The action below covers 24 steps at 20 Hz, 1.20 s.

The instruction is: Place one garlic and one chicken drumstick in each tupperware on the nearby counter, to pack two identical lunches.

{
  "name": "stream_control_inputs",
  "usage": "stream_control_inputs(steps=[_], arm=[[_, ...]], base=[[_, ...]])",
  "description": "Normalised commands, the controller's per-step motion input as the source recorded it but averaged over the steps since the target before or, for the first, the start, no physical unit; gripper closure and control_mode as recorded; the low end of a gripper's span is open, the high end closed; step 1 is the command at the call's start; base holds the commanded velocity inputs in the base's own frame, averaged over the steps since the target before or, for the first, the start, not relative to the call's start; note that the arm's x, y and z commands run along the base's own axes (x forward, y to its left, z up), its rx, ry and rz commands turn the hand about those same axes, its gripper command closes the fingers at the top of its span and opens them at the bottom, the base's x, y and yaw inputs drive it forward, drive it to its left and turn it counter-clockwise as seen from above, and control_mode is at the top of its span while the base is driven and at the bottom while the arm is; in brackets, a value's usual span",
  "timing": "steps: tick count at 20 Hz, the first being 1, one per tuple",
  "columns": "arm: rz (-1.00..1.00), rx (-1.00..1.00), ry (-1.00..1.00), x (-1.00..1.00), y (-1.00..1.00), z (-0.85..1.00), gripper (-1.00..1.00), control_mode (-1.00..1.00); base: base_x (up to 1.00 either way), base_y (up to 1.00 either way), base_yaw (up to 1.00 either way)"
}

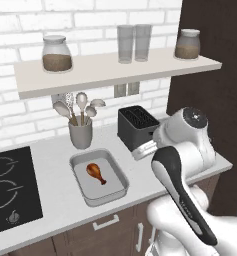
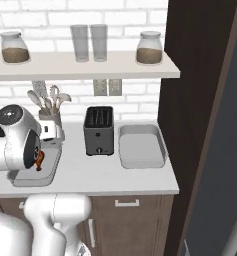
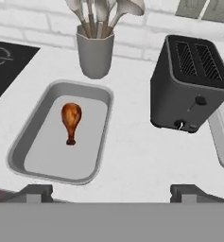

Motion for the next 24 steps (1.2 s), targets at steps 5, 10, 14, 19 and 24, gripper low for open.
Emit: stream_control_inputs(steps=[5,10,14,19,24], arm=[[-0.01,-0.05,0.0,-0.56,-0.43,-0.04,-1.0,1.0],[0.0,0.0,0.0,0.0,0.0,0.0,-1.0,1.0],[0.0,0.0,0.0,0.0,0.0,0.0,-1.0,1.0],[0.0,0.0,0.0,0.0,0.0,0.0,-1.0,1.0],[0.0,0.0,0.0,0.0,0.0,0.0,-1.0,1.0]], base=[[-0.2,-0.09,-0.02],[-1.0,-0.59,-0.14],[-1.0,-0.8,-0.18],[-0.9,-0.99,-0.27],[-0.51,-0.76,-0.45]])
